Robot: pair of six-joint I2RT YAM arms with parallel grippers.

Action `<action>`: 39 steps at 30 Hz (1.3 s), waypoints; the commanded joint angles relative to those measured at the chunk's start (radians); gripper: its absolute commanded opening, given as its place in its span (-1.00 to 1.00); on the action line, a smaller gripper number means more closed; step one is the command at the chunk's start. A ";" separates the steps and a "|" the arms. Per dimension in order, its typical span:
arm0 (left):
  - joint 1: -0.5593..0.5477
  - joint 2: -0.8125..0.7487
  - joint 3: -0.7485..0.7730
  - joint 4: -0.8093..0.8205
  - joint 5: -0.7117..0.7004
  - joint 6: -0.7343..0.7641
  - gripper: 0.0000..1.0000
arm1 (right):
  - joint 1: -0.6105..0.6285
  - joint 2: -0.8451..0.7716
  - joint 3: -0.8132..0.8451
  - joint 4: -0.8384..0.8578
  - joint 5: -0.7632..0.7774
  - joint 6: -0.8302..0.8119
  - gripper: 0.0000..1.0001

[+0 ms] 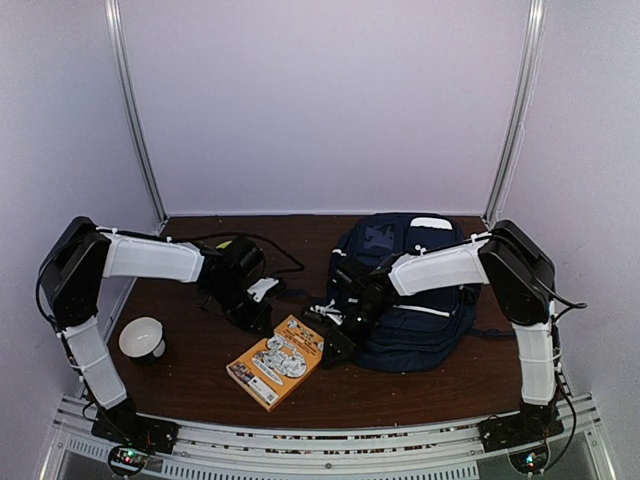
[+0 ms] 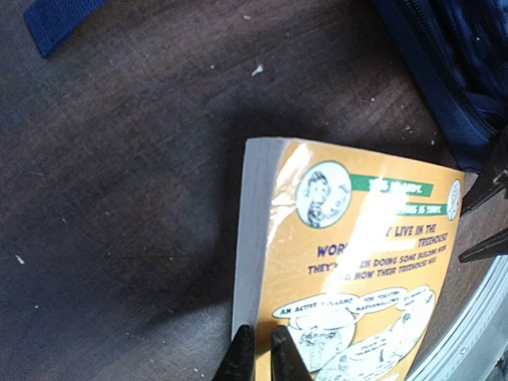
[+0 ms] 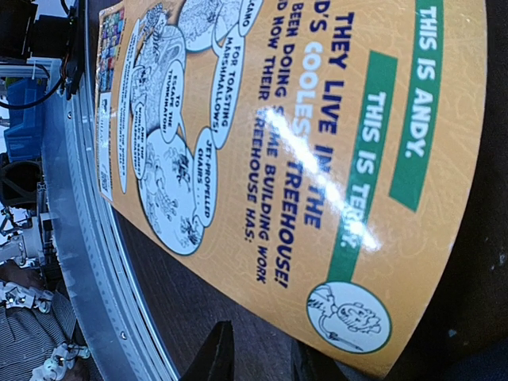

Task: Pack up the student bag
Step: Adjust the book at the center of the board.

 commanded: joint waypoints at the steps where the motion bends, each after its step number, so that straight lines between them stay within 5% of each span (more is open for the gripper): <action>1: -0.016 0.033 0.000 0.034 0.106 0.024 -0.92 | 0.001 0.052 0.003 0.010 0.039 -0.008 -0.48; 20: -0.002 -0.073 -0.174 0.126 -0.009 -0.160 -1.00 | -0.122 0.102 0.200 -0.068 0.154 -0.033 -0.49; 29: -0.011 -0.106 -0.306 0.315 0.006 -0.330 -1.00 | -0.125 -0.061 -0.004 0.049 0.069 0.155 0.10; 39: -0.060 -0.154 -0.376 0.316 -0.041 -0.445 -0.76 | -0.048 -0.026 -0.140 0.246 -0.064 0.429 0.34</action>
